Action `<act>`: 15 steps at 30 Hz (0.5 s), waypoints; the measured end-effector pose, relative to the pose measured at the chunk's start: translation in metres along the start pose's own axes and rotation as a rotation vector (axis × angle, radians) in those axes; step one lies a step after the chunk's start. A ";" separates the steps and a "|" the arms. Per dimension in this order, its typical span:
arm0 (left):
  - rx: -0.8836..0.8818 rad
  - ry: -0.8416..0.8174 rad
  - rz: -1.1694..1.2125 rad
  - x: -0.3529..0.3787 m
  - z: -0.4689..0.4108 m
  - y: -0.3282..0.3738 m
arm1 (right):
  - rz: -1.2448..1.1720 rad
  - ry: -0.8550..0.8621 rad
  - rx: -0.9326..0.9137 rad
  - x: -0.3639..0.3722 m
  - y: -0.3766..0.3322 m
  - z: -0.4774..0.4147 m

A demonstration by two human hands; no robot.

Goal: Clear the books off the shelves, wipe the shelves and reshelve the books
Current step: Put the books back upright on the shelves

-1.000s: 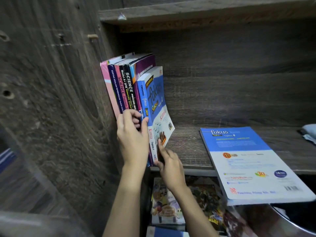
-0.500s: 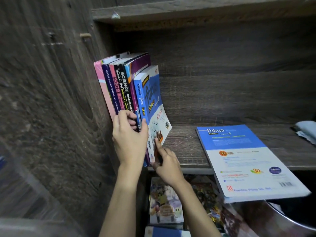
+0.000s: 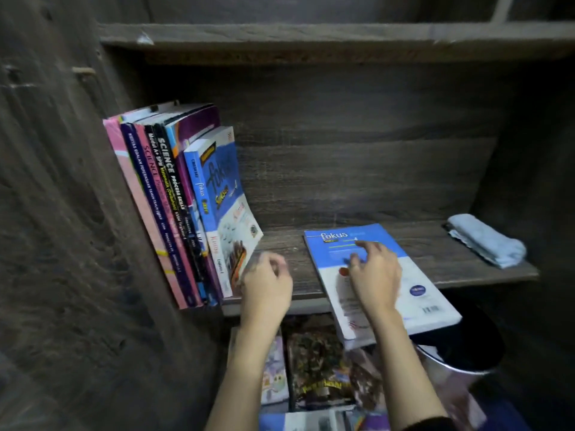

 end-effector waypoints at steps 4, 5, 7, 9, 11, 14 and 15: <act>-0.101 -0.527 -0.372 0.068 0.023 -0.017 | 0.198 0.032 0.280 -0.044 0.065 -0.007; -0.113 -0.597 -0.385 0.081 0.027 -0.020 | 0.211 0.006 0.346 -0.050 0.079 -0.005; -0.147 -0.674 -0.335 0.099 0.032 -0.021 | 0.182 -0.058 0.441 -0.055 0.099 -0.001; -0.177 -0.691 -0.222 0.113 0.033 -0.020 | 0.134 -0.127 0.502 -0.058 0.109 0.002; -0.170 -0.708 -0.115 0.127 0.034 -0.014 | 0.111 -0.183 0.540 -0.059 0.118 0.003; -0.166 -0.728 -0.042 0.138 0.035 -0.003 | -0.026 -0.251 0.615 -0.059 0.132 0.003; -0.183 -0.723 -0.022 0.136 0.035 0.000 | -0.127 -0.270 0.642 -0.058 0.135 0.004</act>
Point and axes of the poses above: each hand's wrist, its own z-axis away from the middle knuckle, its own x-axis out of the palm, y = z × x, the point moved 8 cm from there along -z, towards the middle knuckle, and after that the axes turned 8 degrees about -z, right-handed, at the moved point
